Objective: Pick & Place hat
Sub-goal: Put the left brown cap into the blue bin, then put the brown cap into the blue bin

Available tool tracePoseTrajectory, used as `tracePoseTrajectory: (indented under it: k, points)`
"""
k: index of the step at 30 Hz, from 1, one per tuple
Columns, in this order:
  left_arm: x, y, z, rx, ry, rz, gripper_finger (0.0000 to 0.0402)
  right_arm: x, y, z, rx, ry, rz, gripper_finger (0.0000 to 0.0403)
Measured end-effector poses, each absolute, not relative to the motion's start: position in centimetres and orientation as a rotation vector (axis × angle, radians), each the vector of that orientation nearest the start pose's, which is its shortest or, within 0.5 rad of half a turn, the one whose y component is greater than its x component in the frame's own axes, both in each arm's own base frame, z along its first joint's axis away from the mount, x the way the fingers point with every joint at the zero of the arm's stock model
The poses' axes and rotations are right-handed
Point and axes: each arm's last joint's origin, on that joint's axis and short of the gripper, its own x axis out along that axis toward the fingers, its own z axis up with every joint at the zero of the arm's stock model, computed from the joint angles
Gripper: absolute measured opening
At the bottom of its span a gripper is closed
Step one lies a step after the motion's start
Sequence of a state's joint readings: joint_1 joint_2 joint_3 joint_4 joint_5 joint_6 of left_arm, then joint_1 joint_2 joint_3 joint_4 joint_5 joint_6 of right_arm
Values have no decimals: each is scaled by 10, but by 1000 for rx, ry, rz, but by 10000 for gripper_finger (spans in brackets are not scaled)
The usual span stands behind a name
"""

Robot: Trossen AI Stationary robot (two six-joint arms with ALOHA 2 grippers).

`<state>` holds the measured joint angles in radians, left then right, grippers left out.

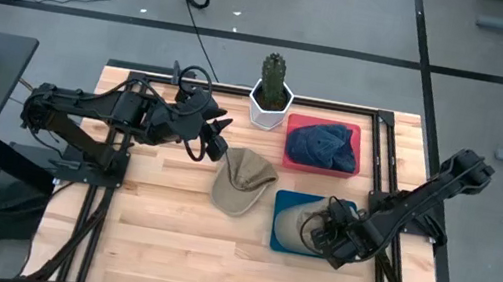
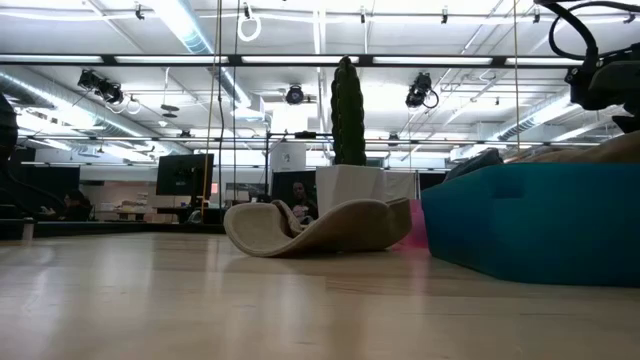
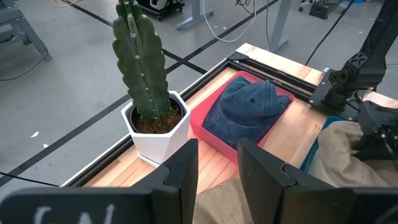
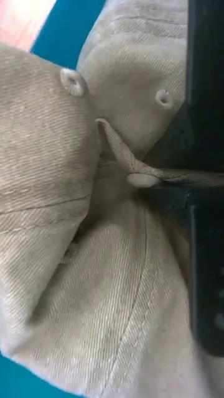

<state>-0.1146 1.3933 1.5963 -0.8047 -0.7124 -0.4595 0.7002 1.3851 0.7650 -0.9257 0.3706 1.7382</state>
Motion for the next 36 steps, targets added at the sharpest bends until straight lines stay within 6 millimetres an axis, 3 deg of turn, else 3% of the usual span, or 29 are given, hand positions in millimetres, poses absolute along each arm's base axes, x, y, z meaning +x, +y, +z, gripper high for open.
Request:
tracePoseTrajectory:
  k: [5, 15, 19, 23, 30, 36]
  points:
    - [275, -13, 421, -189, 412, 691, 117, 165, 127, 182, 767, 1095, -791, 53]
    - [275, -13, 421, -189, 412, 691, 117, 156, 110, 211, 952, 1057, -738, 209]
    - [275, -13, 420, -186, 417, 692, 117, 149, 101, 226, 1016, 1062, -658, 251]
    - [272, -12, 417, -168, 465, 698, 117, 137, 93, 241, 1075, 1065, -574, 258]
    - [265, -14, 406, -252, 595, 660, 117, 120, 81, 261, 1179, 985, -449, 233]
    - [256, -12, 396, -521, 682, 718, 117, 114, 73, 270, 1185, 872, -420, 213]
